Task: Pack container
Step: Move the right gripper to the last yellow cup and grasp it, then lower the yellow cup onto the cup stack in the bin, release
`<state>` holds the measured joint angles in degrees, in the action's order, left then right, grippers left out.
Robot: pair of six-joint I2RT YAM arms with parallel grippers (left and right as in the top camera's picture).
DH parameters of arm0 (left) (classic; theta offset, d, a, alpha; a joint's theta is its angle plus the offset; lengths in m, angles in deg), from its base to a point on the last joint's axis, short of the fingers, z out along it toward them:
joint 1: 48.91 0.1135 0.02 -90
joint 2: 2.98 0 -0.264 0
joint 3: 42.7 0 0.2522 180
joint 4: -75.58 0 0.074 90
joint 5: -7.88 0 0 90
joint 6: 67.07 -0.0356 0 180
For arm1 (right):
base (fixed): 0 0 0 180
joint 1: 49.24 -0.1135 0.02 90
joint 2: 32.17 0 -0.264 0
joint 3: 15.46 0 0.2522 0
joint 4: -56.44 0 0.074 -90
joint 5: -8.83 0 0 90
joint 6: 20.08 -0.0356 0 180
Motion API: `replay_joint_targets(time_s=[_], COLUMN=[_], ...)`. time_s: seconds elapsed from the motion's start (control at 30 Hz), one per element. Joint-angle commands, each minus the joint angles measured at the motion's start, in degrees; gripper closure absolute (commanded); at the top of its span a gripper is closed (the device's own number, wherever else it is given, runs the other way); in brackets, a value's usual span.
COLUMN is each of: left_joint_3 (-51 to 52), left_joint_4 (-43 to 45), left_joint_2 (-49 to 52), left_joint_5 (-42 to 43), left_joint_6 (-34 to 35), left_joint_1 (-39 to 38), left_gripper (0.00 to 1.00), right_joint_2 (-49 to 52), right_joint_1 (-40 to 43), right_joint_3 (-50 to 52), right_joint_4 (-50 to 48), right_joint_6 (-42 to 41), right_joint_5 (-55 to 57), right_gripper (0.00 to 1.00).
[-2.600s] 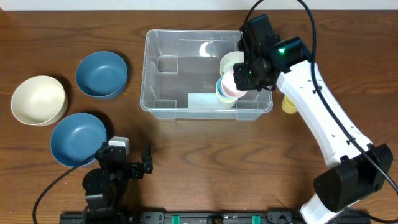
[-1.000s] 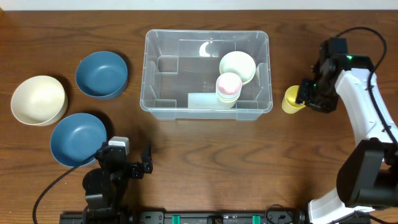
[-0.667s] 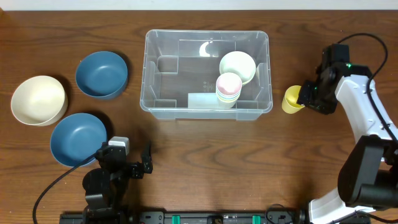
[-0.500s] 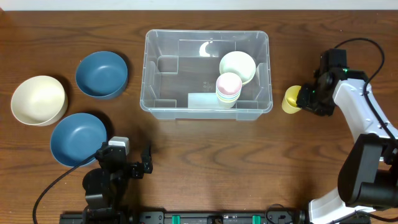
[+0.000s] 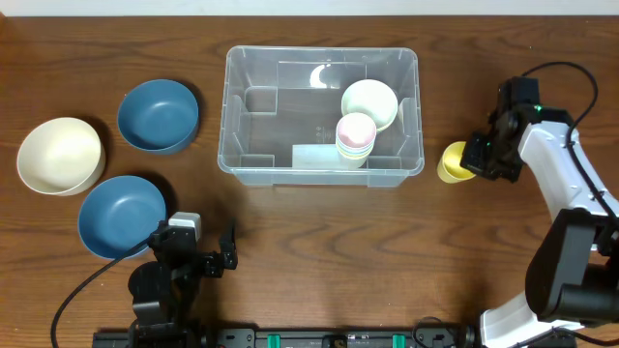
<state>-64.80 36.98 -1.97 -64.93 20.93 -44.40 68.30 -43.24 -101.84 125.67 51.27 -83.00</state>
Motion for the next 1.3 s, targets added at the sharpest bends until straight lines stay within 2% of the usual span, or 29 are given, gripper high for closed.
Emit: replay_joint_targets(time_s=[0.0,0.27,0.5,0.77,1.07,1.27], left_joint_3=[1.1,1.1,1.1,1.1,1.1,1.1], left_joint_4=[-0.1,-0.1,-0.1,-0.1,-0.1,-0.1], left_joint_2=[0.0,0.0,0.0,0.0,0.0,0.0], left_joint_5=[-0.3,-0.3,-0.3,-0.3,-0.3,-0.3], left_joint_6=[-1.0,-1.0,-1.0,-1.0,-1.0,-1.0], left_joint_1=[0.3,0.3,0.3,0.3,0.3,0.3], left_gripper=[0.02,0.02,0.02,0.02,0.02,0.02], right_joint_2=[-4.2,-12.0,-15.5,-9.4,0.9,1.6], right_joint_1=[0.0,-4.7,-16.8,-26.8,-29.3,-29.4], right_joint_3=[-8.0,-24.8,-26.5,-25.8,-25.8,-25.8], right_joint_4=[3.0,11.5,8.7,5.7,6.2,6.4], right_joint_6=[0.3,3.3,3.2,0.8,-0.3,-0.9], right_joint_5=[0.3,-4.6,-4.6,-2.6,-2.7,-2.7], right_gripper=[0.99,0.99,0.99,0.99,0.99,0.99])
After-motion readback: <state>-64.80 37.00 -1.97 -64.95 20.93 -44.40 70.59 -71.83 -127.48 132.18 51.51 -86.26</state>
